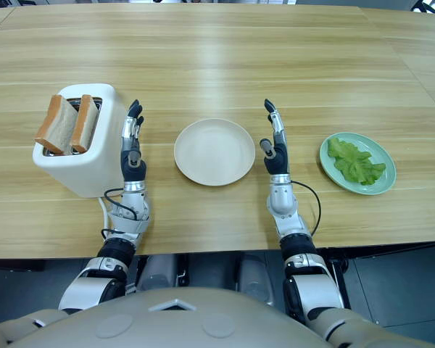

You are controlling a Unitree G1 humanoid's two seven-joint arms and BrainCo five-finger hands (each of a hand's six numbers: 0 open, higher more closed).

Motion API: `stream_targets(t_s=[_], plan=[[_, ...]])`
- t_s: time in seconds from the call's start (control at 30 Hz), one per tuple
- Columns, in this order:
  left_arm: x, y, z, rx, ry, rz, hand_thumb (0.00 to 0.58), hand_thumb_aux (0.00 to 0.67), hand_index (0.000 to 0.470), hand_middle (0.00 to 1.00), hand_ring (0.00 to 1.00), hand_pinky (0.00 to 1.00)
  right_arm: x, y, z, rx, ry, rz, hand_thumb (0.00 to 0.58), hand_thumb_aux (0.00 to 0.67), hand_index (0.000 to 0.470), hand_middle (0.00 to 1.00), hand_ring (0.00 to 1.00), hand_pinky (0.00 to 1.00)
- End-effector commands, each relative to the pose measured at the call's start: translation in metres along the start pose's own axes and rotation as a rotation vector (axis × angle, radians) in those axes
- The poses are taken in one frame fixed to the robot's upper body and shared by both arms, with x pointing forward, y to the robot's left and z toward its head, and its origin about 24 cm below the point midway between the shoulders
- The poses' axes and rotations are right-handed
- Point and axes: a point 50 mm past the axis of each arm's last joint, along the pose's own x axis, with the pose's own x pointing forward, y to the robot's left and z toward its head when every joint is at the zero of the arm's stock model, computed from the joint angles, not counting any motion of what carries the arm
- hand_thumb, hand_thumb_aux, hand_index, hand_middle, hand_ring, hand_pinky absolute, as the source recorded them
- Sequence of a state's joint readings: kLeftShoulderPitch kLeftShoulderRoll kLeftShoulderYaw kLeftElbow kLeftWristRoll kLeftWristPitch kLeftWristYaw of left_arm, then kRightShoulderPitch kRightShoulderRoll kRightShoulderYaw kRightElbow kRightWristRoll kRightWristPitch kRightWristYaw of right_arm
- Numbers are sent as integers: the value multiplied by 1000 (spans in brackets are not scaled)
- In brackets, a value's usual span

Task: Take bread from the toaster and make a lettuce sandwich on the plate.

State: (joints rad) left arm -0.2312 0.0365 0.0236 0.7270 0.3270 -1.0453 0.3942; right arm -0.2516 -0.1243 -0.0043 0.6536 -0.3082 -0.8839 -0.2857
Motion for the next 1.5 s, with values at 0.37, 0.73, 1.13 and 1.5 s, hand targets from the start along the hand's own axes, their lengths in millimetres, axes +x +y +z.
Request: stream_targets(t_s=[0.37,0.73,1.13,1.5], plan=[[3,-1,0,-15,-4,-33,0,0,0,0,0,0,-1,0,2,40,-11,-42,0,0,0,0,0,0],[17,18,38,16,-226,-7,0,0,0,0,0,0,3,-4,-1,26,-14,-62,0,0,0,0,0,0],[5,132,82,478,-209,218,0,0,0,0,0,0,24,-5,-3,-48,-44,-54,0,0,0,0,0,0],[-6,199,69,1033,54,232,0,0,0,0,0,0,21,-1,-6,-91,-43,-15,0,0,0,0,0,0]])
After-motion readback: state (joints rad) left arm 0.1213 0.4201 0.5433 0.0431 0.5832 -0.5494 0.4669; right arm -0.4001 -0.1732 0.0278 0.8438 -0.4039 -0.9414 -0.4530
